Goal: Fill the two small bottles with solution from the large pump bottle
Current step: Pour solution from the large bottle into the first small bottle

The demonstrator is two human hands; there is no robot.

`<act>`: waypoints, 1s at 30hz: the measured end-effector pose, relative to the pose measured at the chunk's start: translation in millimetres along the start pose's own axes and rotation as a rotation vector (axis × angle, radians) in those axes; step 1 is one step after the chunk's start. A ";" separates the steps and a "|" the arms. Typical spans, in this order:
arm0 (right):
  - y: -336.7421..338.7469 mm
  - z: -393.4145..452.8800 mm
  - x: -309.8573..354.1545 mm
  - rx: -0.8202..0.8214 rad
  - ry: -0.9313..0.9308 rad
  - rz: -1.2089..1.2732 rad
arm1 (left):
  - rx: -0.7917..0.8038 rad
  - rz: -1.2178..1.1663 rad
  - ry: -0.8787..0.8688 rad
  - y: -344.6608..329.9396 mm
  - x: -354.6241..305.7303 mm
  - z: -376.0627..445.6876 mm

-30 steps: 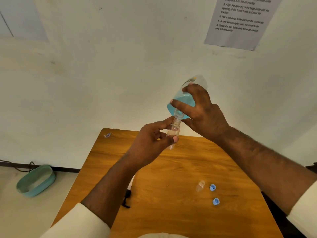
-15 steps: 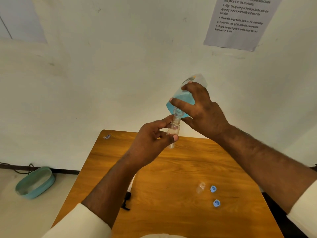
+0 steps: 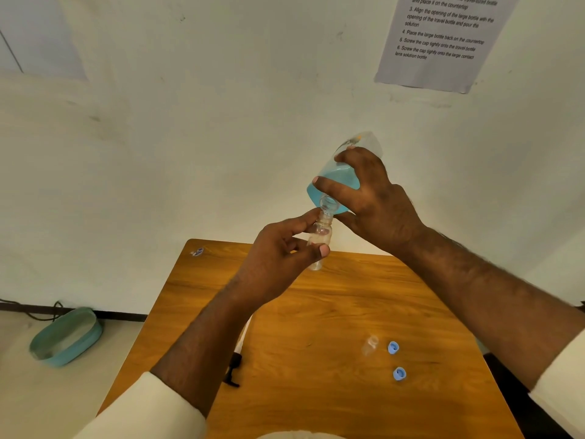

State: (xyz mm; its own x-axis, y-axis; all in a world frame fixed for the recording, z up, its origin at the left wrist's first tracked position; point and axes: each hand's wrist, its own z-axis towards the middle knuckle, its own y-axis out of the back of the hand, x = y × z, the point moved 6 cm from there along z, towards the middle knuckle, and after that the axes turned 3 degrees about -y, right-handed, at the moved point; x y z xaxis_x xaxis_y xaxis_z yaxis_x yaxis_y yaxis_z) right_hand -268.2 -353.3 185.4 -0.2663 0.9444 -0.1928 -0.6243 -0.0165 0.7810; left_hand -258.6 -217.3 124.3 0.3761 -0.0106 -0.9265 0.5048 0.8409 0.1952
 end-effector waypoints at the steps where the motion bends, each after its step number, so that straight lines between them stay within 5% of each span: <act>1: 0.5 0.2 0.0 -0.002 0.001 0.001 | 0.002 -0.003 -0.003 0.0 -0.6 -0.1; 30: 5.0 -0.1 4.3 0.017 -0.003 0.011 | -0.012 -0.026 -0.016 3.9 -1.6 -6.7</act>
State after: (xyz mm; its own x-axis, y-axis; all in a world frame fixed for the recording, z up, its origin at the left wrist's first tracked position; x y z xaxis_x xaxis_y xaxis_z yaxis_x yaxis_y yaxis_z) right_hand -272.6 -349.4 188.4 -0.2706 0.9452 -0.1827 -0.6090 -0.0212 0.7929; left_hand -262.4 -210.4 124.4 0.3749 -0.0410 -0.9261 0.5054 0.8466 0.1671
